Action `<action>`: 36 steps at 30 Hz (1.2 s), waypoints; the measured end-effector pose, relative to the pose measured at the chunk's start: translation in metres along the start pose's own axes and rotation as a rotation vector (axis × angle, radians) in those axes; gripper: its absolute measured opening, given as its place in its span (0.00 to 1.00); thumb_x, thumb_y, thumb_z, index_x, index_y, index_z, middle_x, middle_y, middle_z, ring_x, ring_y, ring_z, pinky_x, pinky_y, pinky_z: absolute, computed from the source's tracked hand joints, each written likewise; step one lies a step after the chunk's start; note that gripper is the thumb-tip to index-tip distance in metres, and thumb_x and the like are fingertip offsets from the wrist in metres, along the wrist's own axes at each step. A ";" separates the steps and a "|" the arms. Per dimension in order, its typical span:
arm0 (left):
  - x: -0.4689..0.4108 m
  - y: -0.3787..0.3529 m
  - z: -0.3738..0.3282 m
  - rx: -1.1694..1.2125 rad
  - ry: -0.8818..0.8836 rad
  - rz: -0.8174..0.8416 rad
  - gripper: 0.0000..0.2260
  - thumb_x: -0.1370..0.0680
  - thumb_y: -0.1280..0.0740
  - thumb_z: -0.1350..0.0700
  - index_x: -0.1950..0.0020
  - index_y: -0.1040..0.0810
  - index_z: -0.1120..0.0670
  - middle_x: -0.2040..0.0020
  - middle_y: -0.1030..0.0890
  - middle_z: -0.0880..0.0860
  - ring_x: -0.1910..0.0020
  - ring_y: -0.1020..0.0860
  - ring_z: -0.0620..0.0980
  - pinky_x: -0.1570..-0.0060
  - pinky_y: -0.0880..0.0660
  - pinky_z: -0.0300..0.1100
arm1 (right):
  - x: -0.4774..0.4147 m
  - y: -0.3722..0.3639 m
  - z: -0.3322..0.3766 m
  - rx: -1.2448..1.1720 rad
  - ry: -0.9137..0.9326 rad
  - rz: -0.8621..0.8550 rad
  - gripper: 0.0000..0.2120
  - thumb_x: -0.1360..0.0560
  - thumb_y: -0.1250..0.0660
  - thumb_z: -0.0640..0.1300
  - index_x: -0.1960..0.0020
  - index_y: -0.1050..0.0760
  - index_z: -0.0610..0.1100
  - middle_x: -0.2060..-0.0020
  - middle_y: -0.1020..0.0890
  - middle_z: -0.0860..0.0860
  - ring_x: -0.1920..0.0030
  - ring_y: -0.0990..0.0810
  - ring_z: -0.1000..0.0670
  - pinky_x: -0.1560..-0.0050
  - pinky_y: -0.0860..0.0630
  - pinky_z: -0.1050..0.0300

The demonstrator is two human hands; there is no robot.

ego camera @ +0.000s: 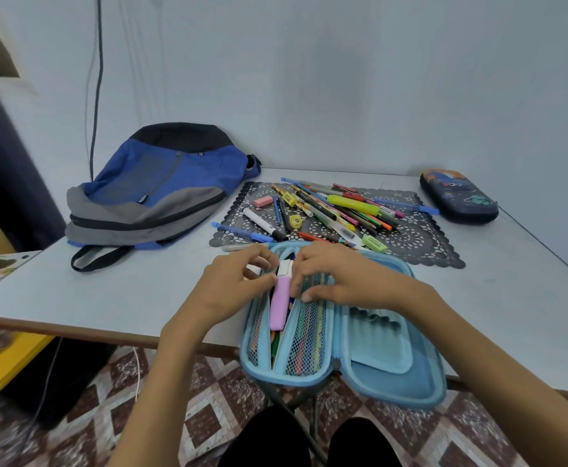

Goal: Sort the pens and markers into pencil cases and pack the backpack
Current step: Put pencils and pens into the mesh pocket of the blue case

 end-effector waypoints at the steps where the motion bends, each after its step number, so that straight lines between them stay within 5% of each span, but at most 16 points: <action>1: 0.000 0.001 0.001 -0.011 -0.011 0.028 0.14 0.33 0.34 0.40 0.48 0.22 0.38 0.47 0.20 0.39 0.52 0.20 0.43 0.47 0.22 0.51 | -0.001 0.000 0.001 0.024 0.003 0.021 0.04 0.26 0.28 0.43 0.52 0.19 0.49 0.53 0.24 0.57 0.49 0.30 0.59 0.46 0.32 0.59; 6: 0.000 0.003 -0.003 -0.057 -0.029 0.109 0.16 0.36 0.36 0.33 0.50 0.27 0.26 0.45 0.22 0.33 0.50 0.21 0.39 0.42 0.24 0.49 | -0.008 0.003 0.007 0.110 -0.015 0.082 0.05 0.25 0.32 0.39 0.54 0.25 0.48 0.57 0.27 0.59 0.52 0.31 0.58 0.51 0.34 0.64; 12: -0.004 0.000 0.000 -0.038 -0.043 0.090 0.21 0.38 0.36 0.31 0.46 0.24 0.30 0.44 0.19 0.38 0.49 0.20 0.42 0.43 0.23 0.51 | -0.013 0.005 0.015 0.144 -0.009 0.112 0.07 0.23 0.36 0.35 0.54 0.28 0.47 0.60 0.29 0.61 0.59 0.31 0.64 0.61 0.36 0.69; 18: -0.006 -0.002 0.001 -0.021 -0.058 0.106 0.21 0.37 0.35 0.31 0.46 0.22 0.32 0.45 0.19 0.37 0.49 0.20 0.44 0.45 0.23 0.53 | -0.019 0.009 0.015 0.056 0.032 0.112 0.07 0.25 0.32 0.35 0.53 0.20 0.46 0.60 0.26 0.63 0.58 0.29 0.65 0.57 0.35 0.71; 22: -0.008 -0.003 0.002 -0.026 -0.052 0.115 0.19 0.38 0.35 0.31 0.48 0.23 0.30 0.45 0.20 0.36 0.49 0.21 0.44 0.45 0.23 0.52 | -0.019 0.008 0.014 0.019 0.022 0.114 0.08 0.25 0.34 0.34 0.55 0.22 0.47 0.58 0.25 0.58 0.58 0.28 0.61 0.54 0.30 0.63; 29: -0.004 -0.003 -0.011 -0.129 -0.036 0.122 0.12 0.35 0.32 0.37 0.56 0.31 0.29 0.47 0.25 0.37 0.49 0.24 0.44 0.47 0.25 0.45 | -0.015 -0.003 0.002 -0.141 0.022 -0.014 0.07 0.25 0.33 0.34 0.54 0.21 0.45 0.56 0.22 0.53 0.54 0.24 0.55 0.52 0.29 0.66; 33: -0.003 -0.005 -0.006 -0.123 -0.039 0.115 0.11 0.30 0.31 0.35 0.52 0.30 0.29 0.43 0.24 0.37 0.47 0.22 0.43 0.45 0.26 0.46 | -0.011 0.000 -0.004 -0.192 0.003 -0.090 0.06 0.26 0.30 0.36 0.52 0.21 0.46 0.55 0.20 0.55 0.55 0.22 0.55 0.56 0.28 0.69; 36: -0.004 -0.006 -0.003 -0.081 -0.014 0.060 0.19 0.34 0.37 0.31 0.45 0.26 0.32 0.43 0.22 0.37 0.49 0.22 0.41 0.44 0.24 0.48 | -0.011 0.008 -0.023 -0.132 -0.112 -0.311 0.10 0.26 0.32 0.32 0.51 0.20 0.46 0.54 0.20 0.54 0.55 0.23 0.57 0.57 0.28 0.67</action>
Point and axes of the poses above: each hand's wrist, its own x-axis away from the middle knuckle, its own y-axis out of the back of the hand, z = x × y, the point moved 1 cm from there along -x, towards the middle knuckle
